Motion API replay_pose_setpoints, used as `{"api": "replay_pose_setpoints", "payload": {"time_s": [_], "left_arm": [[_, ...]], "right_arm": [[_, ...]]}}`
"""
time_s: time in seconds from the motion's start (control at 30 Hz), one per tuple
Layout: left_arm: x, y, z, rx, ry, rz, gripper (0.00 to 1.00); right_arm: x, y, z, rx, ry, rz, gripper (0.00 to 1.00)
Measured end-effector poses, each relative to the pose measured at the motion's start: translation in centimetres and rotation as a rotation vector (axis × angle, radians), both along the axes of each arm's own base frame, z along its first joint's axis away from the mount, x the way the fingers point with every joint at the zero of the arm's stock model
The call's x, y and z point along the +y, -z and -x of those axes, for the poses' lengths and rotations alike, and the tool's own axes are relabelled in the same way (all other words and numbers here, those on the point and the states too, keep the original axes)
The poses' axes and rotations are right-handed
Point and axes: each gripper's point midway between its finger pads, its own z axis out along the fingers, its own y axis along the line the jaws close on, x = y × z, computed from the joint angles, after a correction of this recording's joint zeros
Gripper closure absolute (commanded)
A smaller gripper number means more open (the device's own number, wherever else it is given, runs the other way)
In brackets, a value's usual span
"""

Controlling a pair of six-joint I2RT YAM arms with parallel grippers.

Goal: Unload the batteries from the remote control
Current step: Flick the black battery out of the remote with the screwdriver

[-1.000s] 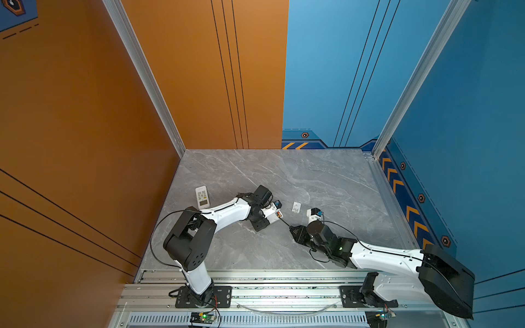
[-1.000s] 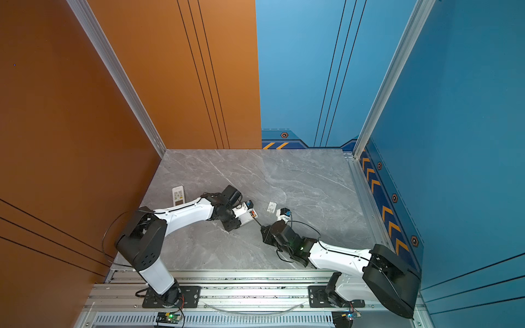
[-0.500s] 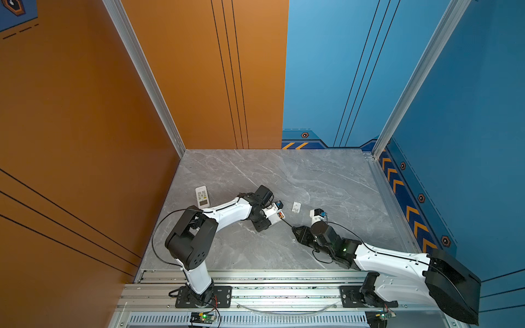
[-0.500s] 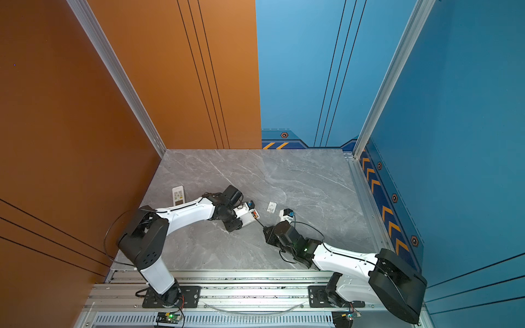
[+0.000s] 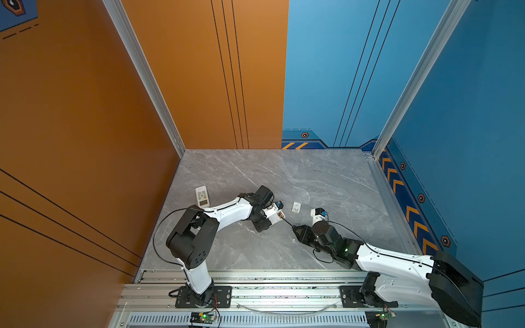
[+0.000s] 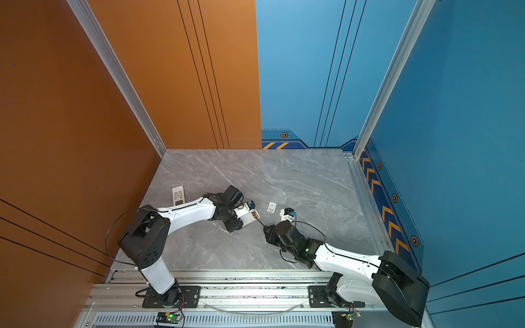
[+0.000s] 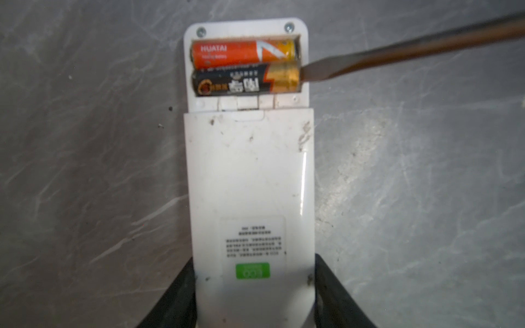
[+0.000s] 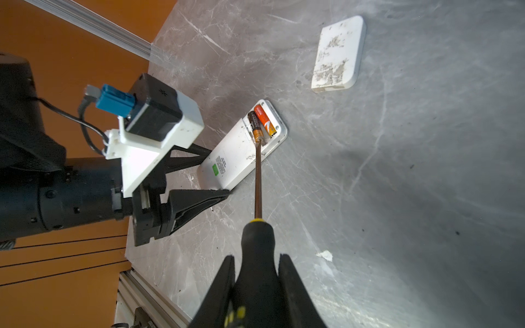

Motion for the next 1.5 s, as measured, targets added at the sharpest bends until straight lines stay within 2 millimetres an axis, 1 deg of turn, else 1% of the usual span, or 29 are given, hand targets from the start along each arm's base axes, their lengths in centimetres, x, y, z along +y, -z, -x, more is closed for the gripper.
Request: {"api": "replay_pose_setpoints", "payload": {"time_s": [0.03, 0.07, 0.13, 0.2, 0.23, 0.3, 0.5, 0.57, 0.6, 0.67, 0.7, 0.73, 0.77, 0.83, 0.87, 0.9, 1.0, 1.1, 1.17, 1.2, 1.3, 1.5], "left_arm": [[-0.1, 0.1, 0.3, 0.013, 0.011, 0.007, 1.0], [-0.6, 0.2, 1.2, 0.044, 0.041, 0.017, 1.0], [-1.8, 0.2, 3.0, 0.087, 0.106, 0.035, 1.0], [-2.7, 0.2, 4.3, 0.115, 0.152, 0.051, 1.0], [-3.0, 0.2, 4.8, 0.129, 0.168, 0.056, 1.0], [-3.0, 0.2, 5.1, 0.141, 0.177, 0.063, 1.0], [-2.7, 0.2, 5.0, 0.146, 0.171, 0.064, 0.99], [-2.6, 0.3, 5.0, 0.144, 0.168, 0.058, 0.66], [-2.6, 0.3, 4.9, 0.142, 0.165, 0.055, 0.59], [-2.4, 0.5, 4.7, 0.13, 0.158, 0.047, 0.56], [-2.3, 0.6, 4.6, 0.126, 0.153, 0.042, 0.5], [-2.3, 0.6, 4.6, 0.125, 0.149, 0.039, 0.4], [-2.3, 0.6, 4.5, 0.121, 0.145, 0.036, 0.36], [-2.0, 0.7, 4.2, 0.112, 0.125, 0.022, 0.34], [-1.9, 0.7, 4.2, 0.11, 0.117, 0.018, 0.3], [-1.9, 0.7, 4.1, 0.107, 0.112, 0.016, 0.27], [-1.9, 0.7, 3.9, 0.094, 0.11, 0.02, 0.23], [-2.0, 0.4, 3.7, 0.079, 0.115, 0.027, 0.15], [-2.2, 0.1, 3.6, 0.06, 0.118, 0.041, 0.15], [-2.1, -0.1, 3.8, 0.051, 0.122, 0.047, 0.1], [-1.8, -0.2, 4.2, 0.044, 0.13, 0.049, 0.1], [-1.7, 0.1, 4.3, 0.032, 0.162, 0.042, 0.09]], "right_arm": [[0.1, -1.0, -0.5, -0.03, 0.012, -0.03, 1.0], [0.2, -2.2, -1.1, -0.061, 0.029, -0.06, 1.0], [0.2, -3.9, -1.9, -0.104, 0.052, -0.103, 1.0], [0.2, -4.9, -2.3, -0.131, 0.07, -0.128, 1.0], [0.2, -5.1, -2.4, -0.137, 0.071, -0.135, 1.0], [0.2, -5.2, -2.4, -0.139, 0.072, -0.138, 1.0], [-0.4, -5.6, -2.5, -0.147, 0.092, -0.135, 1.0], [-1.0, -5.5, -2.5, -0.14, 0.108, -0.123, 1.0], [-1.5, -5.3, -2.4, -0.128, 0.116, -0.106, 1.0], [-2.5, -4.9, -2.1, -0.1, 0.133, -0.072, 1.0], [-3.2, -4.8, -1.9, -0.083, 0.142, -0.049, 1.0], [-3.8, -4.8, -1.8, -0.069, 0.151, -0.03, 1.0], [-4.5, -5.0, -1.7, -0.064, 0.163, -0.022, 1.0], [-5.9, -5.4, -1.5, -0.061, 0.191, -0.025, 1.0], [-6.6, -5.6, -1.3, -0.067, 0.207, -0.038, 1.0], [-7.3, -5.6, -1.2, -0.068, 0.221, -0.044, 1.0], [-8.9, -4.6, -0.8, -0.054, 0.255, -0.038, 1.0], [-9.8, -3.4, -0.5, -0.016, 0.27, -0.004, 1.0], [-10.0, -2.9, -0.4, 0.014, 0.267, 0.006, 1.0], [-10.2, -2.7, -0.5, 0.034, 0.27, 0.014, 1.0], [-10.0, -2.5, -0.6, 0.086, 0.257, 0.035, 1.0], [-7.6, -3.4, -0.4, 0.154, 0.154, 0.041, 1.0]]}}
